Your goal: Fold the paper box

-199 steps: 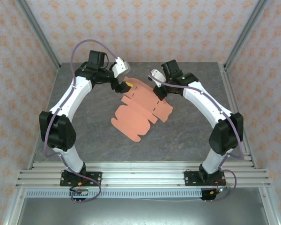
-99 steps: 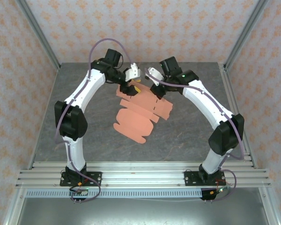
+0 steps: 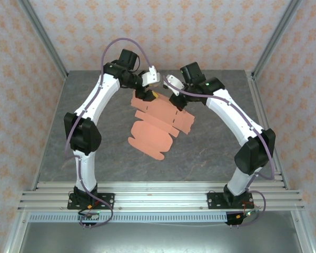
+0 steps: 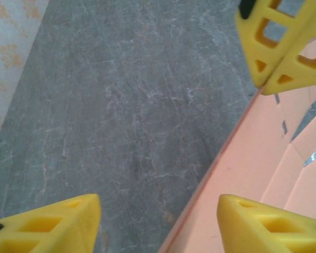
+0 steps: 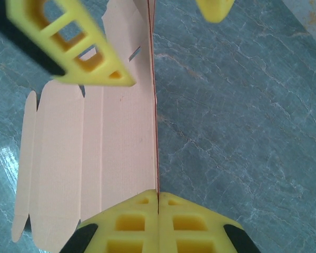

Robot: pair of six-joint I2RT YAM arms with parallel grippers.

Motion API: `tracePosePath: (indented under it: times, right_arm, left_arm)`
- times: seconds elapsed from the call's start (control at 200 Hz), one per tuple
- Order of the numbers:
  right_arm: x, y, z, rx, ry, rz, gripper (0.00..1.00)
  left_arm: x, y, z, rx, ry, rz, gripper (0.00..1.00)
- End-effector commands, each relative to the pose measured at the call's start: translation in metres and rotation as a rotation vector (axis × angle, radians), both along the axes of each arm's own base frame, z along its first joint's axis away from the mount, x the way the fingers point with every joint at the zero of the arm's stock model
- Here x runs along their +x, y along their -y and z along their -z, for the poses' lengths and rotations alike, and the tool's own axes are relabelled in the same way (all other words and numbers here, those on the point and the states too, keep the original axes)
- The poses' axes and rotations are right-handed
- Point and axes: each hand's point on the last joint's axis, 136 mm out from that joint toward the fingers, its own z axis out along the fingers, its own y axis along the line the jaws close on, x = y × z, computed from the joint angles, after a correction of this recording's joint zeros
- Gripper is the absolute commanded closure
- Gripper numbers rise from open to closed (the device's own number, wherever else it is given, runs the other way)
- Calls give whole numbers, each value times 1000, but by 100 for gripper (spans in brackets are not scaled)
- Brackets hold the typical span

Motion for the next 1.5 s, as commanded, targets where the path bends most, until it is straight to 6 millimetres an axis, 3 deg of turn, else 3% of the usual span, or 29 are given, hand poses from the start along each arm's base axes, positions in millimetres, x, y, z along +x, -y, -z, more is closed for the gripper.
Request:
tracePosePath:
  times: [0.0,0.075,0.155,0.35,0.5,0.601,0.791,0.911,0.971,1.051,1.086,1.121,1.276,1.411,1.496]
  right_arm:
    - [-2,-1,-6,-8,16,-14,100]
    - [-2,-1,-8,-3,22,-11,100]
    - [-1,-2,-9,0,26,-10,100]
    - [2,-4,-12,10,38,-9,100]
    - [5,-5,-15,14,47,-5,100]
    - [7,-5,-13,11,49,2,100]
    - [14,-1,-11,-8,76,30,100]
    - [21,2,-14,-11,98,67,100]
    - [25,6,-15,-18,114,101,67]
    - [28,14,-15,-22,125,143,39]
    - [28,19,-14,-15,119,159,32]
    - [28,24,-16,2,112,176,28]
    - [25,44,-21,154,55,238,18]
    - [31,63,-16,211,76,373,15]
    - [32,71,-7,245,89,457,13]
  left_arm:
    - [-1,-7,3,38,-32,-16,52]
    - [-7,-8,7,49,-49,6,54]
    - [-18,-7,10,53,-72,41,48]
    - [-20,-9,18,74,-85,49,50]
    - [-11,-11,18,82,-65,19,75]
    - [-7,-10,15,78,-46,12,84]
    - [-10,-9,16,98,-29,20,100]
    - [-10,-8,16,100,-1,6,100]
    - [-10,-7,16,104,31,-1,100]
    - [-13,-6,13,108,99,-5,100]
    - [-13,-6,16,119,128,-11,100]
    - [-16,-6,6,119,181,-20,100]
    - [-18,-7,6,146,318,-95,100]
    - [-12,-8,17,185,454,-190,100]
    - [-9,-10,28,197,453,-235,100]
